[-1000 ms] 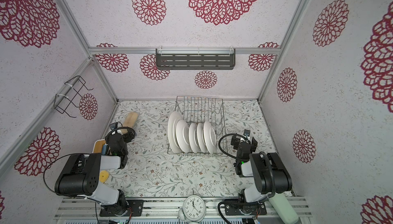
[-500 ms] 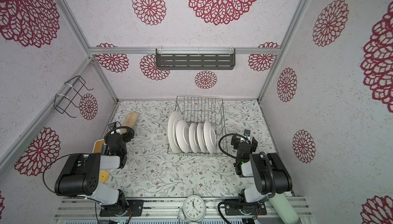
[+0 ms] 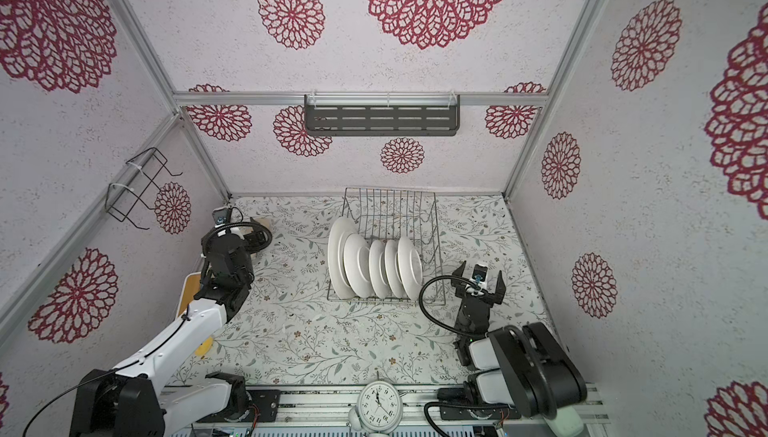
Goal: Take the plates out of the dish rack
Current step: 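Reach the right gripper across toward the front plate in the wire rack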
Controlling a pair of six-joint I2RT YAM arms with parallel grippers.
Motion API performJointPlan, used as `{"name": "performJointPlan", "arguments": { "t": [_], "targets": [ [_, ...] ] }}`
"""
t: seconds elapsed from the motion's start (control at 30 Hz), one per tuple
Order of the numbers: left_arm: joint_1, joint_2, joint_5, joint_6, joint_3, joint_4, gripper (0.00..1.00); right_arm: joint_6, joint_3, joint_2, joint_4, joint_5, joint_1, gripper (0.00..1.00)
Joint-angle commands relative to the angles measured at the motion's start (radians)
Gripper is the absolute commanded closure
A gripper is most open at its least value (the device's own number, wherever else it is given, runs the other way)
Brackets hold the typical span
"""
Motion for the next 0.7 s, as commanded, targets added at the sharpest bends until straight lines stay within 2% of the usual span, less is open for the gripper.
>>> {"name": "performJointPlan", "arguments": {
  "t": [0.0, 0.13, 0.23, 0.33, 0.43, 0.53, 0.67],
  "targets": [
    [-0.035, -0.030, -0.022, -0.080, 0.046, -0.263, 0.03, -0.032, 0.082, -0.231, -0.274, 0.098, 0.002, 0.01],
    [-0.049, -0.079, 0.033, -0.239, 0.079, -0.437, 0.03, 0.091, 0.222, -0.477, -0.734, 0.058, 0.002, 0.01],
    [-0.051, -0.113, 0.054, -0.325, 0.089, -0.535, 0.03, 0.271, 0.395, -0.540, -1.131, 0.114, 0.005, 0.01],
    [-0.051, -0.144, 0.110, -0.395, 0.096, -0.617, 0.03, 0.464, 0.597, -0.500, -1.547, 0.134, 0.011, 0.01],
    [-0.048, -0.170, 0.185, -0.431, 0.093, -0.667, 0.03, 0.594, 0.786, -0.416, -1.879, 0.131, 0.057, 0.01],
    [-0.048, -0.183, 0.247, -0.463, 0.090, -0.712, 0.03, 0.733, 0.926, -0.350, -2.092, 0.146, 0.166, 0.01],
    [-0.048, -0.196, 0.286, -0.539, 0.073, -0.769, 0.03, 0.934, 1.093, -0.254, -2.237, 0.166, 0.331, 0.01]
  ]
}}
